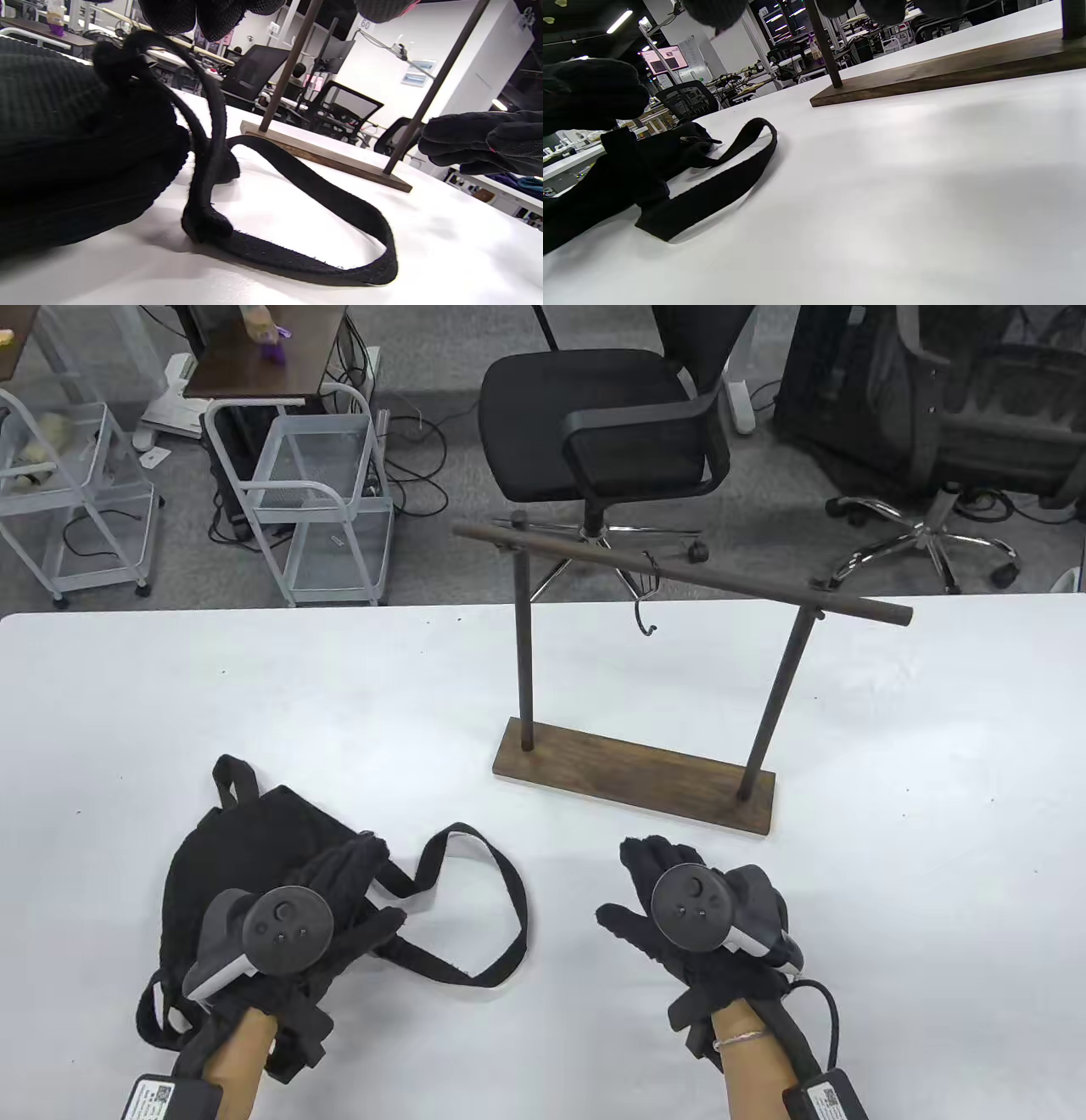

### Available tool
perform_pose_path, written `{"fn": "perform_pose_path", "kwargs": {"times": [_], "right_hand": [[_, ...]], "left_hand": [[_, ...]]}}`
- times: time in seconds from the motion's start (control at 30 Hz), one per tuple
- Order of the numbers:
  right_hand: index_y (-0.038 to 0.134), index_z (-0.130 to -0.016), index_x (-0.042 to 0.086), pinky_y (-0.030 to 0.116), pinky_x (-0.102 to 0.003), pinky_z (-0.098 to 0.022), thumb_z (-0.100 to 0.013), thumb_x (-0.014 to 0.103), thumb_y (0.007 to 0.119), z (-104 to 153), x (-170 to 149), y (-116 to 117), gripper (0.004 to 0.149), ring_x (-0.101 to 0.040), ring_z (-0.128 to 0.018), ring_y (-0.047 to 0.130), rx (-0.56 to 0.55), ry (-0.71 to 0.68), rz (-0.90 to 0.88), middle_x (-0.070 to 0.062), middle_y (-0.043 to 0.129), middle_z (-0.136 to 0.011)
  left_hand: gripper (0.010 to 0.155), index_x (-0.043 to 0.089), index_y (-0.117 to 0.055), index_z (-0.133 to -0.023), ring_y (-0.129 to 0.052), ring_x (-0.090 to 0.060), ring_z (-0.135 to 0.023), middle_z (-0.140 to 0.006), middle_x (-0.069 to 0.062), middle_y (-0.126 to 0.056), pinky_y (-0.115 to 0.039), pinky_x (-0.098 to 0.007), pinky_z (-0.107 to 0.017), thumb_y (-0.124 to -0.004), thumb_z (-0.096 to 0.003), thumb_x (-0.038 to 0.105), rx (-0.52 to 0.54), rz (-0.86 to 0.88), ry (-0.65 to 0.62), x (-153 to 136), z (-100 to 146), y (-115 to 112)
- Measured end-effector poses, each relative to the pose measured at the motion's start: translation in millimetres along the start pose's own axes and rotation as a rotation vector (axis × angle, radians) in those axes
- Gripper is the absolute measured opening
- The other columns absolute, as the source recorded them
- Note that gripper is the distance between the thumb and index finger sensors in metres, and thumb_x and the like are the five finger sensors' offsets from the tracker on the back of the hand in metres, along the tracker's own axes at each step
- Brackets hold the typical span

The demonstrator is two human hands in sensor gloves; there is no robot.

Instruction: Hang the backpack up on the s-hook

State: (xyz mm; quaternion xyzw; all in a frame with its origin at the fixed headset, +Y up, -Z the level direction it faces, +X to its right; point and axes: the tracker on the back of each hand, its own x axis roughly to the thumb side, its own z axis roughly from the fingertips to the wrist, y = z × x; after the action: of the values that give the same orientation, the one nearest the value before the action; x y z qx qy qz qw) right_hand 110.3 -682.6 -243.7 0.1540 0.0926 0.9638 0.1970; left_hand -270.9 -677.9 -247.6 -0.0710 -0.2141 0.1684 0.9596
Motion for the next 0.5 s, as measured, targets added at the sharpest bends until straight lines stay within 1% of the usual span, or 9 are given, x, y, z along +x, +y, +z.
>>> {"fn": "perform_pose_path", "kwargs": {"times": [0.2,0.3,0.4,0.5], "right_hand": [[0.04,-0.117,-0.006,0.047,-0.079,-0.064,-0.064,0.051,0.061,1,1,-1,0.08,-0.066,-0.101,0.048,-0.009,-0.01,-0.004,-0.038,0.043,-0.119],[0.04,-0.117,-0.006,0.048,-0.078,-0.063,-0.064,0.051,0.061,0,2,0,0.08,-0.066,-0.101,0.049,0.001,-0.014,0.002,-0.038,0.044,-0.119],[0.04,-0.116,-0.007,0.048,-0.078,-0.063,-0.065,0.051,0.06,0,2,-1,0.08,-0.066,-0.1,0.049,-0.002,-0.005,-0.02,-0.039,0.044,-0.118],[0.041,-0.116,-0.007,0.049,-0.078,-0.063,-0.065,0.05,0.06,1,1,-4,0.079,-0.067,-0.1,0.05,-0.026,0.0,-0.012,-0.04,0.045,-0.118]], "left_hand": [[0.077,0.007,-0.035,-0.119,-0.053,-0.054,-0.11,-0.122,-0.022,-0.051,-0.047,-0.076,-0.069,-0.052,-0.0615,0.054,-0.005,-0.024,0.014,0,-1,-1],[0.075,0.007,-0.035,-0.119,-0.053,-0.054,-0.11,-0.122,-0.022,-0.051,-0.047,-0.075,-0.069,-0.053,-0.0618,0.053,0.021,-0.043,0.034,-2,-2,1],[0.073,0.008,-0.037,-0.118,-0.055,-0.053,-0.11,-0.121,-0.021,-0.053,-0.048,-0.075,-0.07,-0.054,-0.062,0.051,0.072,-0.059,0.083,-12,-1,4],[0.071,0.009,-0.038,-0.118,-0.055,-0.052,-0.11,-0.12,-0.021,-0.054,-0.048,-0.074,-0.07,-0.054,-0.0622,0.049,0.085,-0.059,0.128,-24,0,6]]}}
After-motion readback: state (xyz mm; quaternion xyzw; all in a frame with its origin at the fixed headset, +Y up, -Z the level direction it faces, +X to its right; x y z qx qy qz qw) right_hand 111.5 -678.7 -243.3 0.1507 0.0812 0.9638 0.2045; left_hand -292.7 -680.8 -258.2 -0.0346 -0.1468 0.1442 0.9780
